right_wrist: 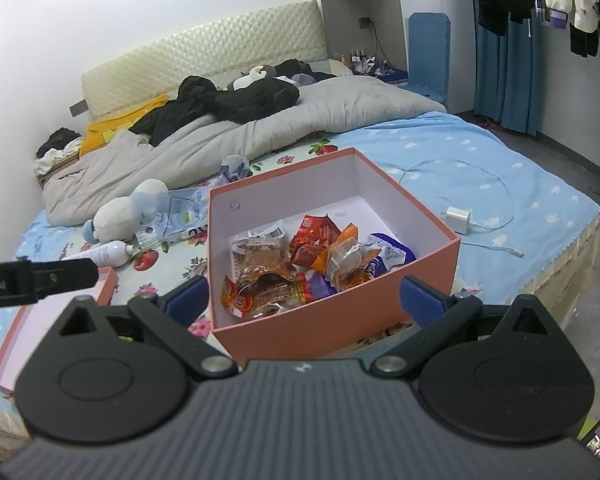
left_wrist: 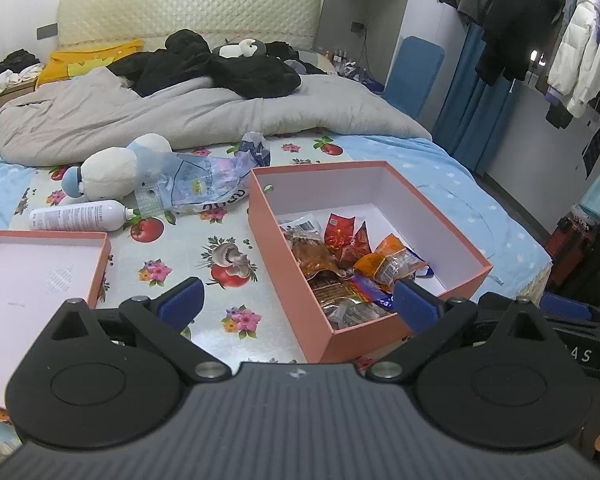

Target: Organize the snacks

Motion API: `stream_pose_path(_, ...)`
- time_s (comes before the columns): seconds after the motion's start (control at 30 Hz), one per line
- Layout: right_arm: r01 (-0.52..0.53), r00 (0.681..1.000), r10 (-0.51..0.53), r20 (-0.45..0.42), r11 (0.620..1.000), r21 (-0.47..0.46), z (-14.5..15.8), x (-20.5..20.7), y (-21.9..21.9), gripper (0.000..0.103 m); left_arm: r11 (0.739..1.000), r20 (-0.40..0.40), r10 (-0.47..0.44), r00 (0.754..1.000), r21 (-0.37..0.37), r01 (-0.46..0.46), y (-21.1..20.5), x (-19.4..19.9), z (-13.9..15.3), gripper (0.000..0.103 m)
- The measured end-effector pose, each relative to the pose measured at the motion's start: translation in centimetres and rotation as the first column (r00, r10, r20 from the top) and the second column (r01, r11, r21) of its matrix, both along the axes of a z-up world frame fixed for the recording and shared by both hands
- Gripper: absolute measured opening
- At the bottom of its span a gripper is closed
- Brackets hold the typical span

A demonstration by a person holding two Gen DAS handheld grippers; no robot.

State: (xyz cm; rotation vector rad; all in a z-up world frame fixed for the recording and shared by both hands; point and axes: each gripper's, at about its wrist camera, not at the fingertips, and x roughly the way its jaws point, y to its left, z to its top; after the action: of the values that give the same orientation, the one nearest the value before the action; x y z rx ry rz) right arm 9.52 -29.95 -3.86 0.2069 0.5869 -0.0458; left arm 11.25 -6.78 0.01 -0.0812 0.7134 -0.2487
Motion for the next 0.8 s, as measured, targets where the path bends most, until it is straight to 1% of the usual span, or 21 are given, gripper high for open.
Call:
stream_pose_path(0.23, 0.003, 1.0, -0.003, -0.002, 1.0, 0.001, -0.07, -0.09, 0.08, 0.103, 1.0, 0.006, 0.0, 1.0, 0.009, -0.001, 0.04, -0.24, 0.25, 0.102)
stream_pose_path(0.63, -0.003, 1.0, 0.003, 0.002, 1.0, -0.007, 0.0, -0.17, 0.26, 0.103, 1.0, 0.005, 0.001, 1.0, 0.003, -0.001, 0.23, -0.54, 0.4, 0.103)
stream_pose_path(0.8, -0.005, 1.0, 0.005, 0.008, 1.0, -0.017, 0.05, -0.19, 0.32, 0.103, 1.0, 0.019, 0.002, 1.0, 0.011, -0.002, 0.14, -0.74, 0.57, 0.103)
